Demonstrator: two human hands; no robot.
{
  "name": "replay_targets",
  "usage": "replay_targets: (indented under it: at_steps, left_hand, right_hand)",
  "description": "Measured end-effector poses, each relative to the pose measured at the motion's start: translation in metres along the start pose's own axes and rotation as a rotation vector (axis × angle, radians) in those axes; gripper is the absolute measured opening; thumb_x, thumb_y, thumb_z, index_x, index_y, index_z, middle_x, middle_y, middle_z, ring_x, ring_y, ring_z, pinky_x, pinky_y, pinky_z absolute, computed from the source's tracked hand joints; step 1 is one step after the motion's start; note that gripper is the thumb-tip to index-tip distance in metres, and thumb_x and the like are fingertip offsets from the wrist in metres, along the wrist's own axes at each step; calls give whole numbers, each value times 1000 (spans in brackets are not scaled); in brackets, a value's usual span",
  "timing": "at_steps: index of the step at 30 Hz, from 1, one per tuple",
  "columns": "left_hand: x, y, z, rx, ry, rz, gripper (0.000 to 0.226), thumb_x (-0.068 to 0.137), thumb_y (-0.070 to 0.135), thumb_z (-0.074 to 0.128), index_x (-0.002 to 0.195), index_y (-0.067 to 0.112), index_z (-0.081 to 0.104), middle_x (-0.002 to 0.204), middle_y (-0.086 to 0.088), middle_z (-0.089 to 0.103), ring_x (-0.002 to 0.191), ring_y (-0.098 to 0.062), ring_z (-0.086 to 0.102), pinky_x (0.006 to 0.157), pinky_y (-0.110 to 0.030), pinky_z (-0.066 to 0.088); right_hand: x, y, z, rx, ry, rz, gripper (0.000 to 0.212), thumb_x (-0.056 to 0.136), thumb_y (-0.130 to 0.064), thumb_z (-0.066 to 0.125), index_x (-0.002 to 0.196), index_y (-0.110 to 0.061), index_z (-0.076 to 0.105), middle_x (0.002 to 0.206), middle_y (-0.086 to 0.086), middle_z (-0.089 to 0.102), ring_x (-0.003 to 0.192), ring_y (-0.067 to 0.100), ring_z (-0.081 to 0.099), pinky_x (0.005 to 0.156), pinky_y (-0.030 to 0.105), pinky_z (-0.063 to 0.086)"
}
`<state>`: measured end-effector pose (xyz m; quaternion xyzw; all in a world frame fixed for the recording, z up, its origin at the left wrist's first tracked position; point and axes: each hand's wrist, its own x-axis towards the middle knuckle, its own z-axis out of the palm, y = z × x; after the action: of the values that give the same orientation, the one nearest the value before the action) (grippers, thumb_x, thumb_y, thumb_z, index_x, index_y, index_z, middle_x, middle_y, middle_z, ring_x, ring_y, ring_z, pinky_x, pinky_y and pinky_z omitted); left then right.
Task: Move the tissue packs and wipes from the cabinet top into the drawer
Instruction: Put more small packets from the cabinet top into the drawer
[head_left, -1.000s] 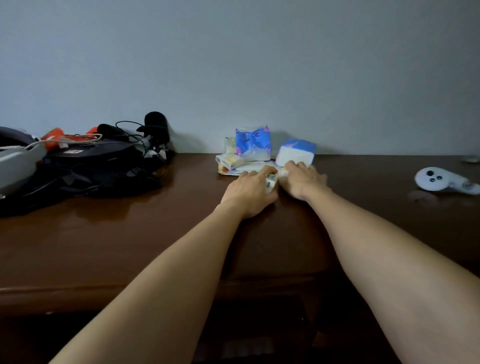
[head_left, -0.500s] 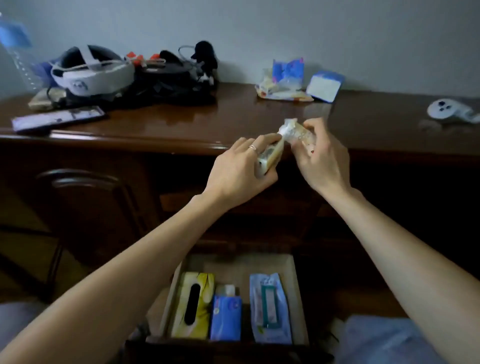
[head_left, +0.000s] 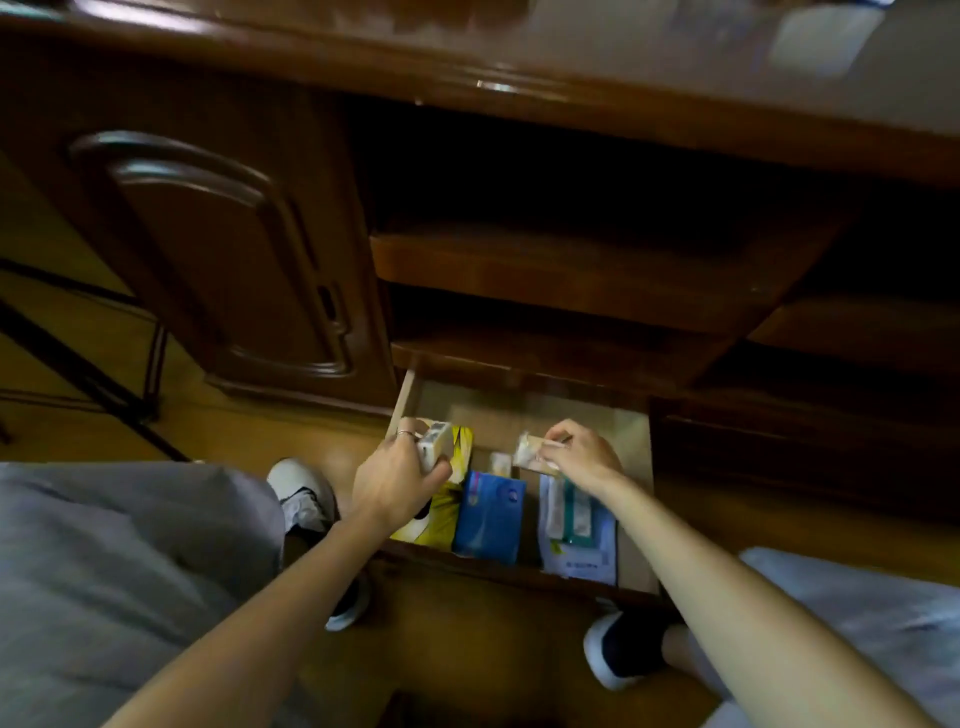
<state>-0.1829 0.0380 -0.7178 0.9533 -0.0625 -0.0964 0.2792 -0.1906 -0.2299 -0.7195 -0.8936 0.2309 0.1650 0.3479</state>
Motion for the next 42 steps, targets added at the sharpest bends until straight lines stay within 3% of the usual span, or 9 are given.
replay_targets:
  at_steps: [5, 13, 21, 24, 27, 30, 33, 36, 42]
  left_hand:
    - [9, -22, 29, -78, -18, -145, 35, 87, 46, 64, 112, 23, 59, 90, -1, 69, 76, -24, 66, 58, -30, 44]
    - [25, -30, 43, -119, -37, -156, 36, 82, 50, 61, 111, 29, 57, 82, 11, 67, 67, 2, 59, 46, -14, 33]
    - [36, -24, 63, -66, -88, -92, 45, 83, 58, 57, 122, 37, 50, 92, 13, 69, 72, 2, 61, 50, -16, 43]
    - [31, -30, 68, -47, -75, -104, 48, 88, 57, 55, 125, 28, 52, 88, 11, 66, 66, 2, 57, 48, -15, 34]
    - [27, -35, 71, -22, -78, -88, 42, 90, 51, 57, 122, 23, 54, 86, 5, 65, 68, -12, 59, 49, -20, 32]
    - [23, -36, 71, 19, -79, -74, 41, 93, 47, 59, 126, 22, 54, 88, 7, 62, 66, -5, 52, 48, -14, 29]
    - [20, -34, 70, 6, -85, -82, 42, 94, 45, 60, 128, 22, 55, 90, 8, 62, 63, 0, 50, 48, -13, 29]
    - [22, -32, 67, -14, -104, -100, 40, 94, 47, 59, 125, 21, 56, 95, 1, 70, 71, -11, 61, 49, -20, 37]
    - [23, -26, 65, -8, -96, -98, 43, 95, 48, 59, 130, 23, 55, 106, 0, 73, 75, -8, 61, 51, -17, 39]
  right_hand:
    - [64, -5, 37, 38, -128, 79, 7, 79, -27, 74, 81, -21, 71, 80, -5, 69, 81, 19, 64, 65, 25, 46]
    - [102, -3, 75, -200, -372, 3, 24, 88, -35, 65, 88, -13, 75, 89, 4, 71, 81, 22, 63, 67, 31, 45]
    - [97, 22, 54, 15, -73, 175, 75, 85, -85, 24, 78, -21, 61, 84, -1, 63, 80, 19, 60, 75, 37, 42]
    - [98, 29, 52, 252, -119, 339, 89, 73, -96, 26, 103, -21, 61, 98, 3, 63, 89, 23, 63, 80, 37, 52]
    - [97, 29, 53, 308, -210, 329, 71, 78, -82, 50, 108, -20, 66, 92, 6, 67, 74, 19, 62, 59, 27, 46]
    - [92, 24, 57, 188, -237, 108, 59, 74, -84, 51, 101, -33, 64, 104, 0, 67, 87, 17, 63, 76, 32, 51]
    - [88, 17, 60, -32, -291, -112, 76, 74, -88, 47, 131, -39, 57, 132, -1, 59, 121, 25, 54, 101, 49, 47]
    - [89, 9, 69, -199, -392, -225, 57, 97, -63, 44, 147, -37, 47, 152, 1, 42, 141, 27, 32, 111, 50, 34]
    - [89, 14, 77, -149, -344, -91, 53, 96, -35, 66, 144, -20, 49, 137, 10, 60, 112, 24, 62, 91, 41, 53]
